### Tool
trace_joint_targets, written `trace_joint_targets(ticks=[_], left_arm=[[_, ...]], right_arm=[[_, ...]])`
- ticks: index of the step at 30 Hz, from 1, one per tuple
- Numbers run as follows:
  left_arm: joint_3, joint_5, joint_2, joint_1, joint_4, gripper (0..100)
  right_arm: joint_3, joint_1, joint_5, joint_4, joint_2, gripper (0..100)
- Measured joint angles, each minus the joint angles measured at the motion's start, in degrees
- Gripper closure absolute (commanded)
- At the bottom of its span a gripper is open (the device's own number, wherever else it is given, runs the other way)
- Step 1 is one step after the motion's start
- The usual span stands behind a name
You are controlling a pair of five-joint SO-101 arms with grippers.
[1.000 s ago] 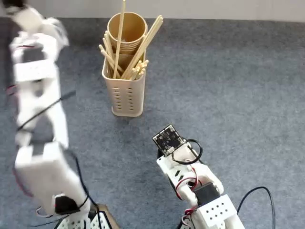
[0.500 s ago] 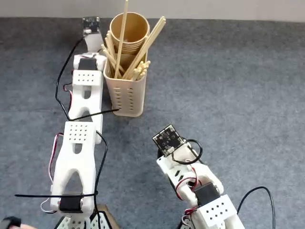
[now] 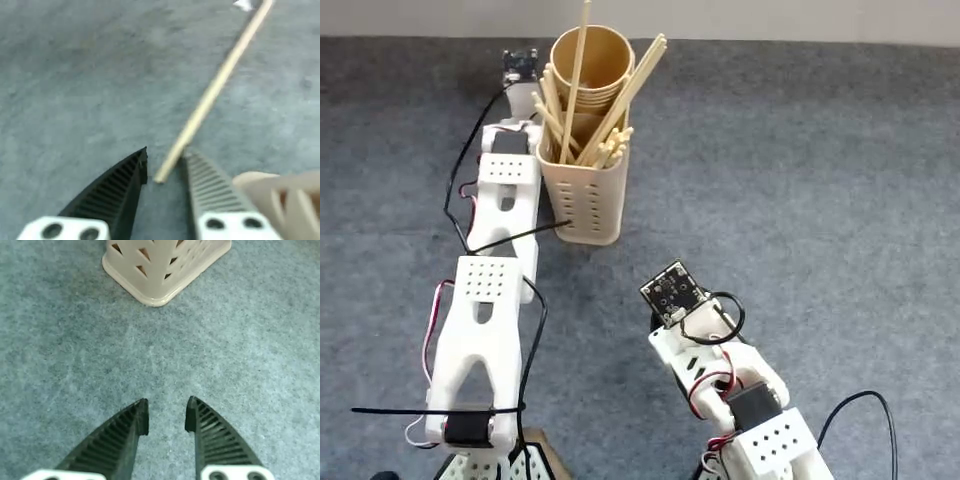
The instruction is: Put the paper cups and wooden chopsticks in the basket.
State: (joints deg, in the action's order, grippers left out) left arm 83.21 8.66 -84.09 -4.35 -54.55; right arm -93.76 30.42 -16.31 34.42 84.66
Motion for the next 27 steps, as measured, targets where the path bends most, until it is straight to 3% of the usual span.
trace_joint_targets(ticks=[4, 12, 16, 21, 27], left_arm=[[-2.02, -6.51, 0.09, 0.62, 2.9, 99], [-2.37, -7.65, 0.18, -0.09, 1.32, 99], [1.32, -7.38, 0.18, -2.29, -5.63, 99], [8.62, -1.76, -0.09, -8.26, -17.14, 99], [8.97, -0.7, 5.19, -12.92, -28.22, 99]], right_arm=[[0.0, 0.0, 0.0, 0.0, 0.0, 86.0], [0.0, 0.0, 0.0, 0.0, 0.0, 86.0], [0.0, 0.0, 0.0, 0.0, 0.0, 86.0], [0.0, 0.0, 0.0, 0.0, 0.0, 86.0], [0.0, 0.0, 0.0, 0.0, 0.0, 86.0]])
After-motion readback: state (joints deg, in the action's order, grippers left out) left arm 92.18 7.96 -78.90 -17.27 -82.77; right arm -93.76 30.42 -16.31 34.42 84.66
